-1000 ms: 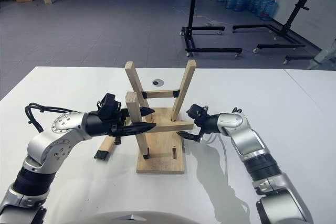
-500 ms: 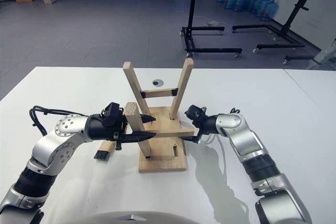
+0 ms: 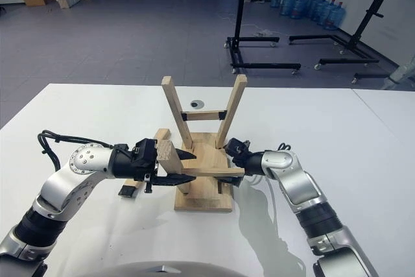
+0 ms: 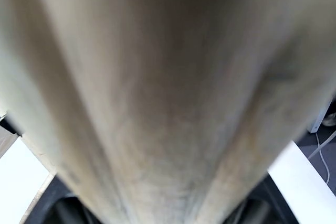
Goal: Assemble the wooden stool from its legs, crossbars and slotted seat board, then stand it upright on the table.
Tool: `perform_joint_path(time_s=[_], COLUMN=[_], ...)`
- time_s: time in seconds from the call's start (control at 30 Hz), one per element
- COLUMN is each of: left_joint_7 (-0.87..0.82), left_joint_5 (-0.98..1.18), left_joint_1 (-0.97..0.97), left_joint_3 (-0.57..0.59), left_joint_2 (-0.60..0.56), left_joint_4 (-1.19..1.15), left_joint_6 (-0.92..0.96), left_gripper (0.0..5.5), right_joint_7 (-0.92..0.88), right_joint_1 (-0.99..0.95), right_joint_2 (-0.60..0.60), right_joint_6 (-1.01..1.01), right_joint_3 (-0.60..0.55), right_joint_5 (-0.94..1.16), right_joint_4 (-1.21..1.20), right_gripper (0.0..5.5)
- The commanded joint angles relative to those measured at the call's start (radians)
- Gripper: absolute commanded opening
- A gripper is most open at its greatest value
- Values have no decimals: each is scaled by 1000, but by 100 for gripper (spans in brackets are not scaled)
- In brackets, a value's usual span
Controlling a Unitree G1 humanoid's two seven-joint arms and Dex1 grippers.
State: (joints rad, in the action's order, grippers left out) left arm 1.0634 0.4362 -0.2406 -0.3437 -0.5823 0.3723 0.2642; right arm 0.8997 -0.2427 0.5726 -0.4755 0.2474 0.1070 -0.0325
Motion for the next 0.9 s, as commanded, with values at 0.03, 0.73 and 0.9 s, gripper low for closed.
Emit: perform_joint_path(time_s=[0.03,0.73,0.9], left_joint_7=[21,-14,-20], left_joint_5=[-168,-15,-16], left_joint_1=[67,6,0], left_joint_3=[-139,-73,-73], left_joint_2=[-63,-50,-40], left_joint_4=[-108,-104,-109], left_joint_6=[30,146,142], left_gripper=[204,204,204], right_joint_7=[-11,-29,-31], right_joint_1=[18,30,30], right_joint_2=[-10,-21,-24], right_joint_6=[-12,-13,-13], right_joint_3=[15,25,30], right_joint_5=[-2,4,4], right_joint_4=[-16,-28,-27], right_gripper=[540,540,540])
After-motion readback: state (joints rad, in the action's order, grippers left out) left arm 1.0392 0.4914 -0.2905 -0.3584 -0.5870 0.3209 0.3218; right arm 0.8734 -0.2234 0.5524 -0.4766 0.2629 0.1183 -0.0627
